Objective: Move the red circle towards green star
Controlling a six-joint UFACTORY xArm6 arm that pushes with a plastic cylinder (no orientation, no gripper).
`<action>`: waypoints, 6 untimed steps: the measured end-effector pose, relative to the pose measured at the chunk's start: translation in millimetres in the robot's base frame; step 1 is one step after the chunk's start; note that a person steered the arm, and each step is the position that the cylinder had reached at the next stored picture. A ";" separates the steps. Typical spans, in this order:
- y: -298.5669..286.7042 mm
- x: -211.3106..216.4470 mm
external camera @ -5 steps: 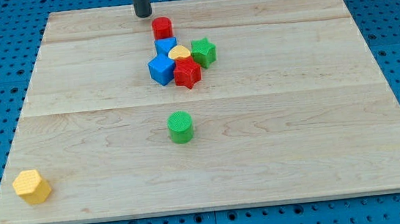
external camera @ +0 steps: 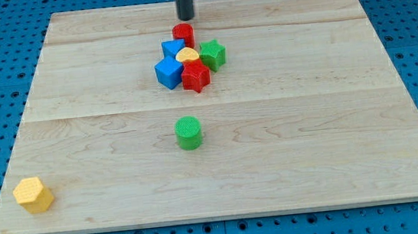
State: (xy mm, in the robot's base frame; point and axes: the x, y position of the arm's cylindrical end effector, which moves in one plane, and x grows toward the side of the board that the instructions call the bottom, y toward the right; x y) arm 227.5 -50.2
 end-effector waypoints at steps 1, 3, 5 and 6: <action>-19.8 10.4; 12.4 47.8; 33.3 44.8; 32.4 44.8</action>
